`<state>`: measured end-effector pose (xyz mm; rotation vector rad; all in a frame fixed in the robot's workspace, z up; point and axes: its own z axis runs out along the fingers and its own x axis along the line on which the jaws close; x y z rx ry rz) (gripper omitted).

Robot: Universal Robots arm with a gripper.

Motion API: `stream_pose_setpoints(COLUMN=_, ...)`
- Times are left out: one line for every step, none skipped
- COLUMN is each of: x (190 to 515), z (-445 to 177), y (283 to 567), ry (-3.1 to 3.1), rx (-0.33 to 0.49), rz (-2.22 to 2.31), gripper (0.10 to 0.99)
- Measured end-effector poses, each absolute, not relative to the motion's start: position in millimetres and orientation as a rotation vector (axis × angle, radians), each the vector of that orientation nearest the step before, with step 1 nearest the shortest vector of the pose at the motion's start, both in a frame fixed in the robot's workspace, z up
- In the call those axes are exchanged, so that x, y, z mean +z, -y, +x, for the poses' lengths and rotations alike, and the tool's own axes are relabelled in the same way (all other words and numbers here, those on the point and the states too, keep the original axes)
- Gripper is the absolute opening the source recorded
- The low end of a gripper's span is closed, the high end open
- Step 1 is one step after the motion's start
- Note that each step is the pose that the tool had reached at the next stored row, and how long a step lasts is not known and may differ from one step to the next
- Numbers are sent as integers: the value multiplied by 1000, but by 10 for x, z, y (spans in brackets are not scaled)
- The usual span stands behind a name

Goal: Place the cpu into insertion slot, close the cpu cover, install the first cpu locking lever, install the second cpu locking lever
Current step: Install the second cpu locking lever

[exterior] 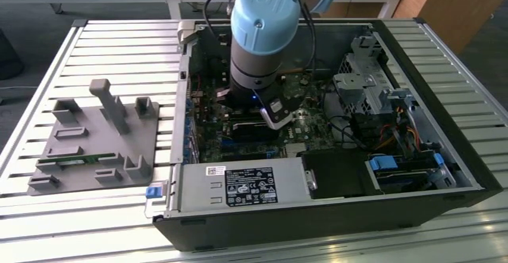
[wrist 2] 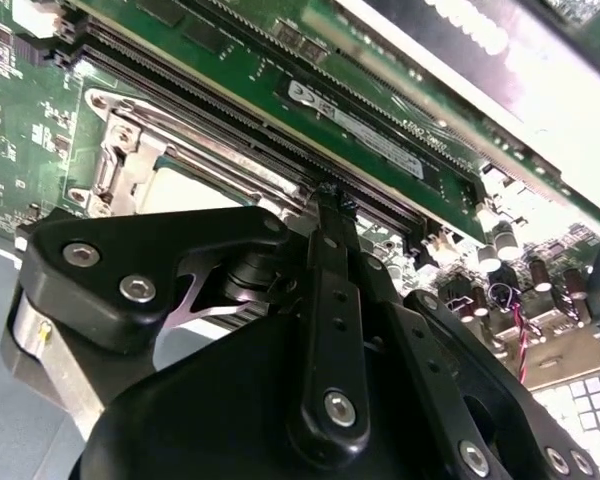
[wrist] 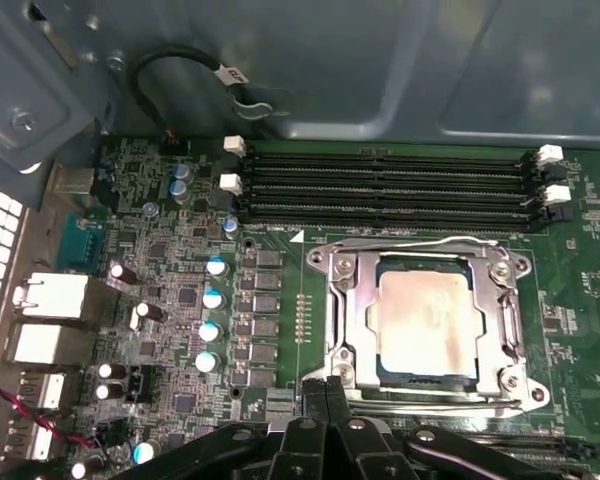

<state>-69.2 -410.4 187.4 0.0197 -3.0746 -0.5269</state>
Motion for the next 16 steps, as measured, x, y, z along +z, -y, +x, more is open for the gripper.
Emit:
stream_pose_setpoints(x=1871, z=-702, y=4104, ry=3074, rx=-530, rz=20, gripper=106)
stream_pose_setpoints(x=1867, z=-709, y=4103, ry=3074, rx=-532, rz=20, gripper=106)
stream_pose_setpoints(x=1864, z=-712, y=4103, ry=3073, rx=-534, rz=20, gripper=106)
stream_pose_setpoints(x=1861, z=-713, y=4103, ry=3073, rx=-537, rz=20, gripper=106)
stream_pose_setpoints(x=1856, z=-713, y=4101, ry=3072, rx=-541, rz=20, gripper=106)
stream_pose_setpoints(x=1849, z=-715, y=4099, ry=3072, rx=-544, rz=20, gripper=106)
stream_pose_setpoints(x=1846, z=-716, y=4098, ry=3071, rx=-545, rz=20, gripper=106)
stream_pose_setpoints(x=1845, z=-717, y=4098, ry=3071, rx=-545, rz=20, gripper=106)
stream_pose_setpoints(x=1845, z=-718, y=4098, ry=3071, rx=-545, rz=20, gripper=106)
stream_pose_setpoints(x=1845, z=-720, y=4098, ry=3071, rx=-545, rz=20, gripper=106)
stream_pose_setpoints(x=1848, z=-722, y=4098, ry=3071, rx=-545, rz=20, gripper=106)
stream_pose_setpoints(x=1855, z=-725, y=4098, ry=3072, rx=-545, rz=20, gripper=106)
stream_pose_setpoints(x=1864, z=-730, y=4098, ry=3071, rx=-545, rz=20, gripper=106)
stream_pose_setpoints(x=1866, z=-738, y=4098, ry=3071, rx=-545, rz=20, gripper=106)
stream_pose_setpoints(x=1871, z=-741, y=4098, ry=3071, rx=-545, rz=20, gripper=106)
stream_pose_setpoints(x=1878, z=-743, y=4098, ry=3071, rx=-545, rz=20, gripper=106)
